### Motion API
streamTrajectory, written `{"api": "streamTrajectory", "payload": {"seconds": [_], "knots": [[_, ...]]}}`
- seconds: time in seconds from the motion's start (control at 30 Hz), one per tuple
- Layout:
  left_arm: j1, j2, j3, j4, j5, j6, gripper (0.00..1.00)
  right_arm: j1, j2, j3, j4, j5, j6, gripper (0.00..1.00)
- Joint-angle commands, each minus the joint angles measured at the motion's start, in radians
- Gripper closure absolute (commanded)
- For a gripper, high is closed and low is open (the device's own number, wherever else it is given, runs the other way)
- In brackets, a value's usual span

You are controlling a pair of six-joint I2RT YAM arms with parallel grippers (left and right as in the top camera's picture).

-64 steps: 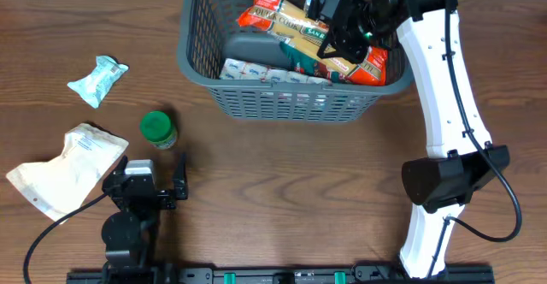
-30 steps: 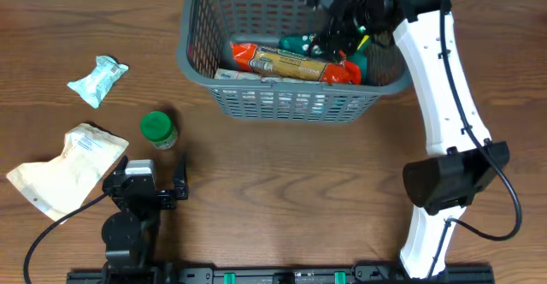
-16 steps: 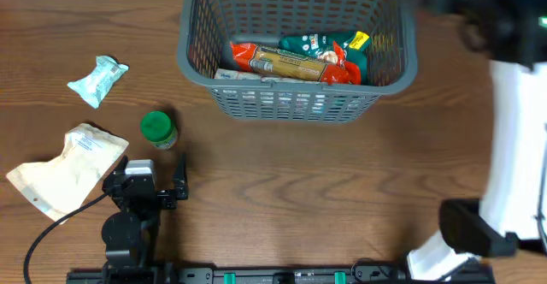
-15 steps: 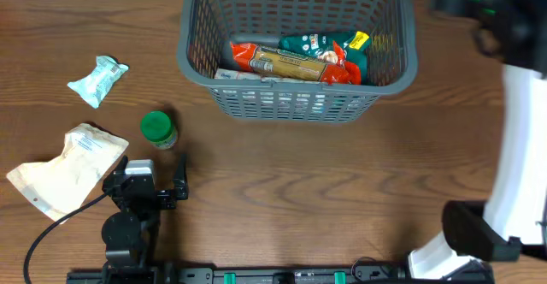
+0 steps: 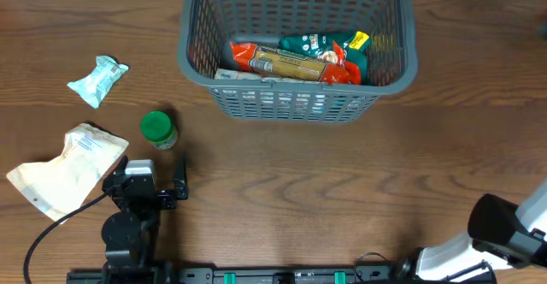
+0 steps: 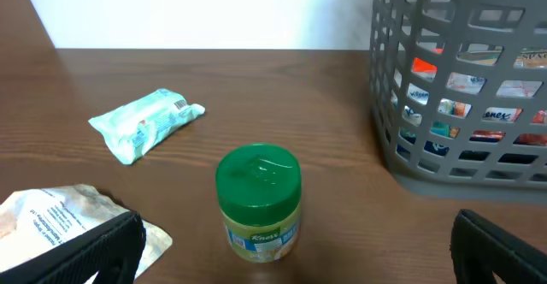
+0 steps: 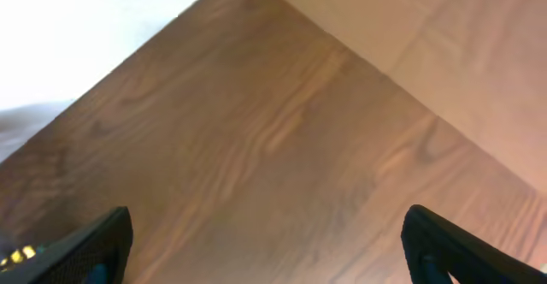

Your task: Pack container

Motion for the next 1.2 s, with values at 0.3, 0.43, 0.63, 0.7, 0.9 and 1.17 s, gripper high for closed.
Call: {"api": "streamTrajectory", "payload": {"seconds": [0.3,0.43,0.63,0.7,0.9,1.17], "knots": [[-0.001,-0.006,-0.024,-0.007,-0.011,-0.009,0.01,-0.013,0.003,-0.008,-0.017,-0.098,-0.075,0.16],[-0.001,-0.006,-0.024,-0.007,-0.011,-0.009,0.01,0.000,0.003,-0.020,-0.027,-0.124,-0.096,0.22],[-0.001,-0.006,-0.024,-0.007,-0.011,-0.009,0.01,0.061,0.003,-0.100,-0.013,-0.103,-0.115,0.28],[-0.001,-0.006,-0.024,-0.007,-0.011,-0.009,0.01,0.077,0.003,-0.148,-0.011,-0.079,-0.114,0.29],[-0.001,-0.006,-0.024,-0.007,-0.011,-0.009,0.01,0.084,0.003,-0.282,0.021,-0.060,-0.083,0.26],[-0.001,-0.006,-0.024,-0.007,-0.011,-0.009,0.01,0.084,0.003,-0.304,0.024,-0.063,-0.080,0.01]]}}
